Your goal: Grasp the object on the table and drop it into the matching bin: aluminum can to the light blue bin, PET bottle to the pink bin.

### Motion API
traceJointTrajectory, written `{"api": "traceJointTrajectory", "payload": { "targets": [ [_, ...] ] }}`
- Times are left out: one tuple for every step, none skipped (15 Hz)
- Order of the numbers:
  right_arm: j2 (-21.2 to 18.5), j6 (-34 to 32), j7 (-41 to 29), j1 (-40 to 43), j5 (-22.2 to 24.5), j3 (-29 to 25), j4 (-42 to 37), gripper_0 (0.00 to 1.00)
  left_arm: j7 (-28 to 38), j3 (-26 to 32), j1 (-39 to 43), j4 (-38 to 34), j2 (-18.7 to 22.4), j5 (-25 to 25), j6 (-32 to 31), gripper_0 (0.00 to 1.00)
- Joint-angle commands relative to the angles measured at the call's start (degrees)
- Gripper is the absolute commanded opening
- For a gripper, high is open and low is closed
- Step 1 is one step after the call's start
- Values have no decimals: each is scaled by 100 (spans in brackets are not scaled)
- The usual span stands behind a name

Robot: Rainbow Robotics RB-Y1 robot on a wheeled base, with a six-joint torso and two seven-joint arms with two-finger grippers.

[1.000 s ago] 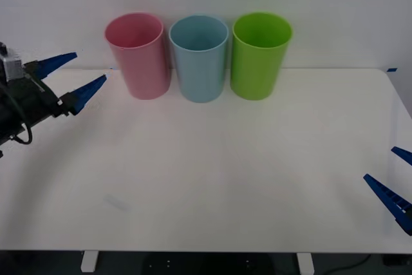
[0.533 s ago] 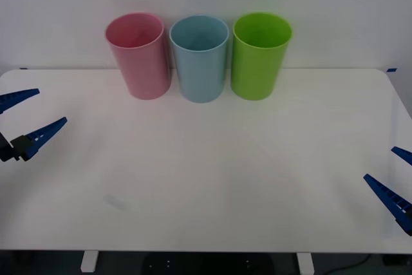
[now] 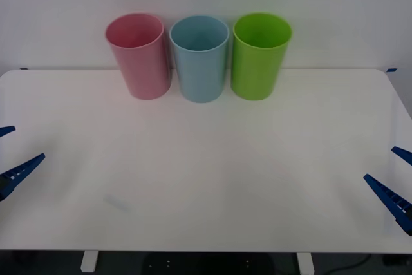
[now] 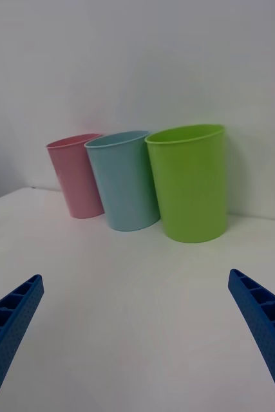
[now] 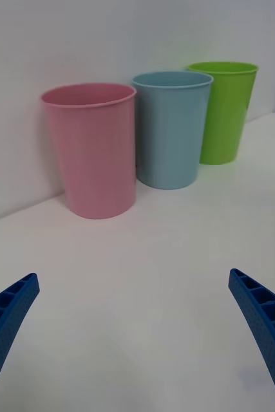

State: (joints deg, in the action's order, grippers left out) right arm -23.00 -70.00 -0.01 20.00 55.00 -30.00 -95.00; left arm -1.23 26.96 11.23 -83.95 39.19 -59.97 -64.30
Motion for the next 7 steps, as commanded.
{"api": "traceJointTrajectory", "payload": {
  "targets": [
    [0, 0, 1, 0, 0, 0, 0, 100, 17, 117, 20, -69, 1, -507, 5, 100],
    [0, 0, 1, 0, 0, 0, 0, 100, 26, 134, 20, -95, 1, -569, 5, 100],
    [0, 0, 1, 0, 0, 0, 0, 100, 26, 126, 20, -95, 1, -578, 5, 100],
    [0, 0, 1, 0, 0, 0, 0, 100, 26, 126, 20, -95, 1, -578, 5, 100],
    [0, 0, 1, 0, 0, 0, 0, 100, 26, 126, 20, -95, 1, -578, 5, 100],
    [0, 0, 1, 0, 0, 0, 0, 100, 26, 126, 20, -95, 1, -578, 5, 100],
    [0, 0, 1, 0, 0, 0, 0, 100, 26, 126, 20, -95, 1, -578, 5, 100]
  ]
}}
